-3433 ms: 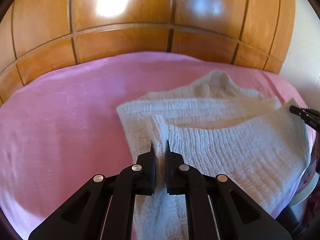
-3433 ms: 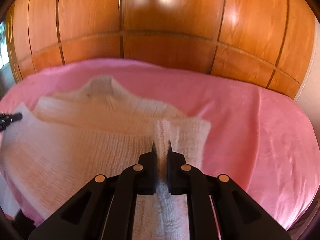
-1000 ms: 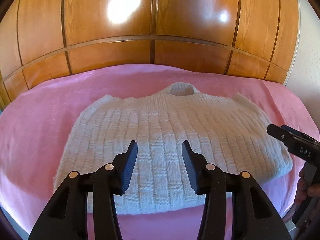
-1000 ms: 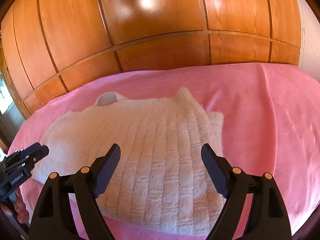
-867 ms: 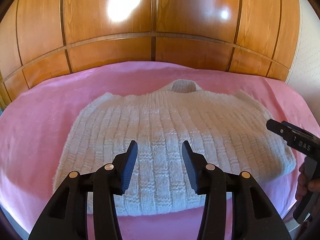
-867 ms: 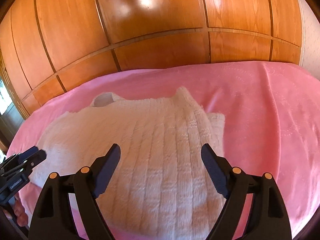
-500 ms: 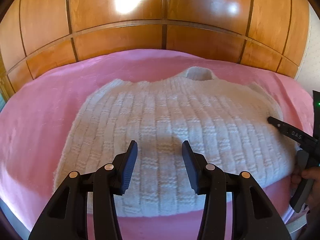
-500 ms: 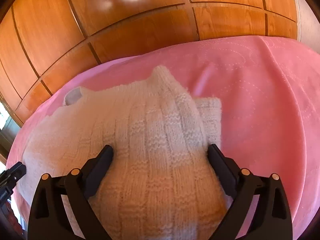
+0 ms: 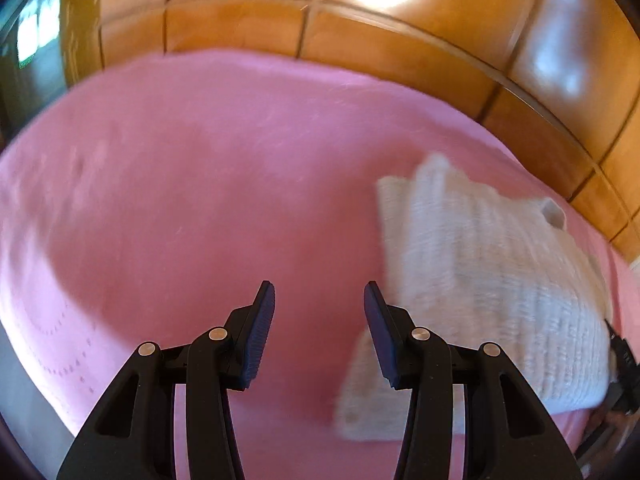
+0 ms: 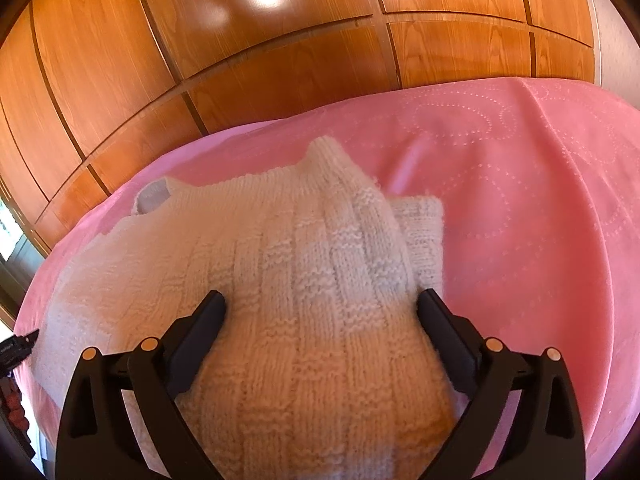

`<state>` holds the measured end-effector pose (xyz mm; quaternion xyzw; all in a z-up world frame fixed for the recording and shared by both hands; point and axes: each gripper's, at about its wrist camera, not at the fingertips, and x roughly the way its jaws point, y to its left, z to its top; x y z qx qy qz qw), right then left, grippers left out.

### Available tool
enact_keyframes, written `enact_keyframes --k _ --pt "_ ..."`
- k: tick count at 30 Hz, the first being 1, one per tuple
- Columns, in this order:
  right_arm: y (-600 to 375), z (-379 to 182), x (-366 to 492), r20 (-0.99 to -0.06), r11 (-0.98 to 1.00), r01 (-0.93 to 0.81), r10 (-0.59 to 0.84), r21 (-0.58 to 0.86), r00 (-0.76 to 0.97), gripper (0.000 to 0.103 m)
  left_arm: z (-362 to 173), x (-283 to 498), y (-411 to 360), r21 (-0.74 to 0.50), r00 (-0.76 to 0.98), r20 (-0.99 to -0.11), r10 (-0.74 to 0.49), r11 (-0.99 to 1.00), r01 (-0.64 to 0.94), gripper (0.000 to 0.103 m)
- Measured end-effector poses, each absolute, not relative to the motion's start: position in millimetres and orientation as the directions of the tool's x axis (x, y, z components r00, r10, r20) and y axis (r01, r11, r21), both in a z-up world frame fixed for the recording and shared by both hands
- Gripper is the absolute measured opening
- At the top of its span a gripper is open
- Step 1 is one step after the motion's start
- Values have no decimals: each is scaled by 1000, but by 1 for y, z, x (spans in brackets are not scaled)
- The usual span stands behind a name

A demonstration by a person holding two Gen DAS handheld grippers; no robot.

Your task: Fold small clothes

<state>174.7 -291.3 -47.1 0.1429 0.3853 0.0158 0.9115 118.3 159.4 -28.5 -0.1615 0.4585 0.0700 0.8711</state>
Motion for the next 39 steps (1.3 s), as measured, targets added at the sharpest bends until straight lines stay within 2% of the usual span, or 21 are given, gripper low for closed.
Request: enact_keyframes --k 2,4,7,10,14,16,19,21,26,28,30,39 --pt "-291 -47 174 -698 959 83 137 271 703 97 -39 113 159 -226 553 -831 -55 943 -246 38" --pt "-292 -47 173 -698 959 83 137 272 703 97 -42 103 148 -157 566 -824 -14 966 -205 29" --pt "-292 -47 174 -696 958 83 140 276 704 97 -43 93 142 -103 570 -821 24 976 -190 23" --pt "-292 -47 174 -695 957 82 142 280 705 97 -40 97 139 -66 558 -827 60 977 -203 23" --pt "-293 -47 174 -692 954 84 145 287 707 97 -16 95 130 -152 620 -784 3 969 -196 24" --pt "-294 -47 173 -690 952 84 150 293 708 97 -2 92 115 -163 667 -744 -25 976 -145 24" --pt "-309 -50 173 -667 918 94 206 384 716 97 -1 93 89 -108 671 -740 -35 992 -67 30" --pt "-316 -51 173 -660 900 114 217 421 719 97 -23 99 71 -58 595 -803 -34 998 -21 34" --pt "-325 -53 166 -679 886 140 229 442 697 98 -24 90 55 17 607 -794 39 999 -42 35" --pt "-323 -51 160 -685 892 134 227 431 692 98 -15 88 50 2 620 -784 24 999 -37 47" --pt "-323 -50 153 -687 894 131 227 428 690 98 -2 85 44 -19 643 -766 -1 1000 -21 53" --pt "-329 -48 131 -694 896 90 271 436 667 100 31 78 7 -81 688 -716 -114 993 80 53"
